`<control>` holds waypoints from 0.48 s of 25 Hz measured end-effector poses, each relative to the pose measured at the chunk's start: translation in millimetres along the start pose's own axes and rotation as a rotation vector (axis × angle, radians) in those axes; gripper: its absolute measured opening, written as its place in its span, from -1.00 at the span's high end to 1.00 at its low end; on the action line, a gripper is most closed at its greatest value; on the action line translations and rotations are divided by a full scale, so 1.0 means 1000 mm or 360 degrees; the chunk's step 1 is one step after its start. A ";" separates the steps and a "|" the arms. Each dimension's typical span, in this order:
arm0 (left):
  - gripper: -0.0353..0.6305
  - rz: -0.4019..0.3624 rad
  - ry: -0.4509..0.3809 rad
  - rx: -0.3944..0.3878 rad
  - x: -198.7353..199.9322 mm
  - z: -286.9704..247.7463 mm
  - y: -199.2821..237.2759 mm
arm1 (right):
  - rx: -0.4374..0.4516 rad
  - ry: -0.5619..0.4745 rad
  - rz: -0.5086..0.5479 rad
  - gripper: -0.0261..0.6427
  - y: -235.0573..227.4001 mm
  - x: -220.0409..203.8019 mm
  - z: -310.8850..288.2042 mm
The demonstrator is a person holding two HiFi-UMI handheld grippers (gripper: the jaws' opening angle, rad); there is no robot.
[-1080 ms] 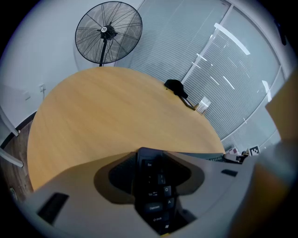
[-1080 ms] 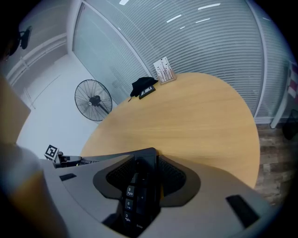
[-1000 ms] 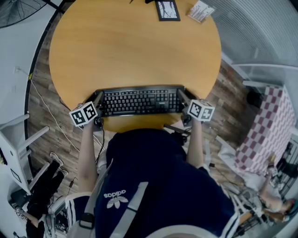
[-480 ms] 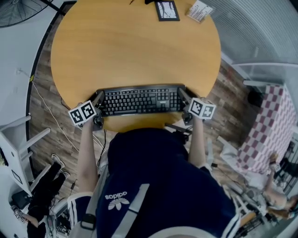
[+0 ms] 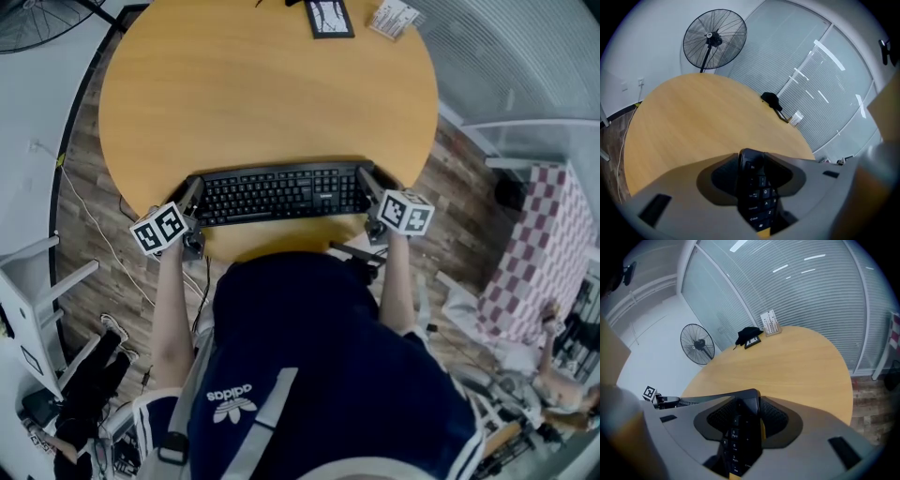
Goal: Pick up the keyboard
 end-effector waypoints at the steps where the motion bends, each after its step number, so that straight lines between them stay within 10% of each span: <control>1: 0.39 -0.0008 -0.0020 -0.0009 0.002 0.002 -0.002 | 0.0002 -0.0017 0.0023 0.46 0.002 0.004 0.002; 12: 0.39 -0.0113 -0.0293 -0.0108 0.033 0.040 -0.033 | 0.0042 -0.0283 0.0233 0.46 0.035 0.050 0.043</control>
Point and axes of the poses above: the fingertips, and each gripper's own axes: z backward along the fingers, y to its left, x out of its top, the point moved 7 cm from there along z, backward along the fingers, and after that the axes turned 10 degrees about x, right-handed, at the moved point
